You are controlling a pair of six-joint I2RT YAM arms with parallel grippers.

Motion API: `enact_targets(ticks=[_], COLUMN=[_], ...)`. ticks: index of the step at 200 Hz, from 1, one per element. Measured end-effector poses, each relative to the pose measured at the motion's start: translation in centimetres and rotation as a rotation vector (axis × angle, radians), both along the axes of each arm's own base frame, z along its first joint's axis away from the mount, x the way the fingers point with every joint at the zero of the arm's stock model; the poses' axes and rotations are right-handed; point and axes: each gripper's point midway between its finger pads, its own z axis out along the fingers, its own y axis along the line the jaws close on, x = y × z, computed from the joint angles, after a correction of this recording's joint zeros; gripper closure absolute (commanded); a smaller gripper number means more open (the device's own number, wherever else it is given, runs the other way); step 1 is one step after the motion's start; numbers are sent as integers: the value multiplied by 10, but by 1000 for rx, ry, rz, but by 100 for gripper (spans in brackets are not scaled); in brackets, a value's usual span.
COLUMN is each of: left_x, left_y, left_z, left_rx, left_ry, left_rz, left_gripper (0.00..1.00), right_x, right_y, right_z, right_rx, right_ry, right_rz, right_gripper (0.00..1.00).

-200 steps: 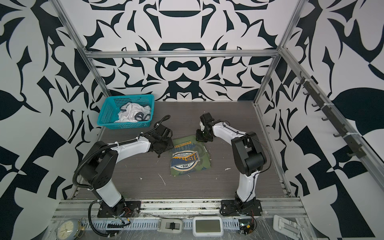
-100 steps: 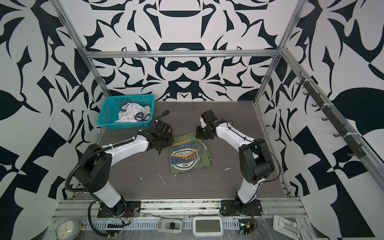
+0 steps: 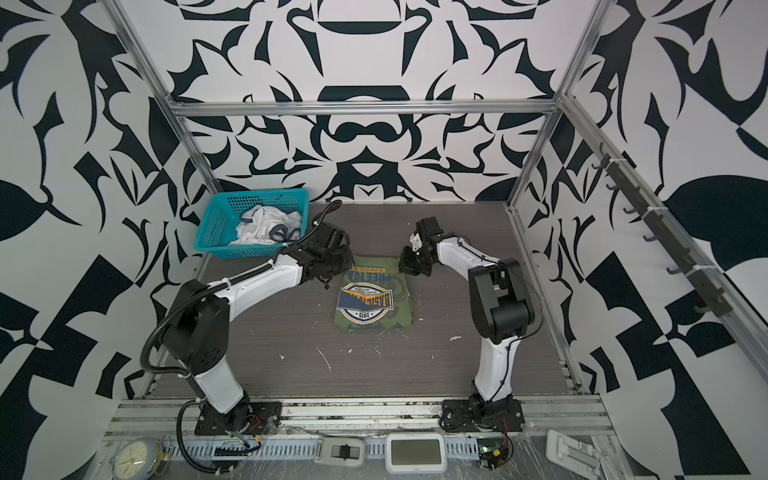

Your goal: Fold and stack the tank tops

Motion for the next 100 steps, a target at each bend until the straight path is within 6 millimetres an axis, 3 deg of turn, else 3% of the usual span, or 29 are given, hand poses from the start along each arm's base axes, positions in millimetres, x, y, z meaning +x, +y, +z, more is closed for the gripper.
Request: enact_targets(ticks=[26, 48, 73, 100], left_x=[22, 36, 46, 53], left_y=[9, 20, 29, 36], left_z=[-32, -50, -58, -51], left_rx=[24, 31, 43, 51], left_ry=[59, 98, 118, 111], left_rz=[22, 45, 55, 60], left_gripper=[77, 65, 54, 44], right_x=[8, 14, 22, 27], right_y=[2, 3, 1, -7], right_z=[-18, -23, -20, -15], right_rx=[-2, -8, -29, -83], right_ry=[32, 34, 15, -8], right_rz=[-8, -11, -21, -25], right_gripper=[100, 100, 79, 60])
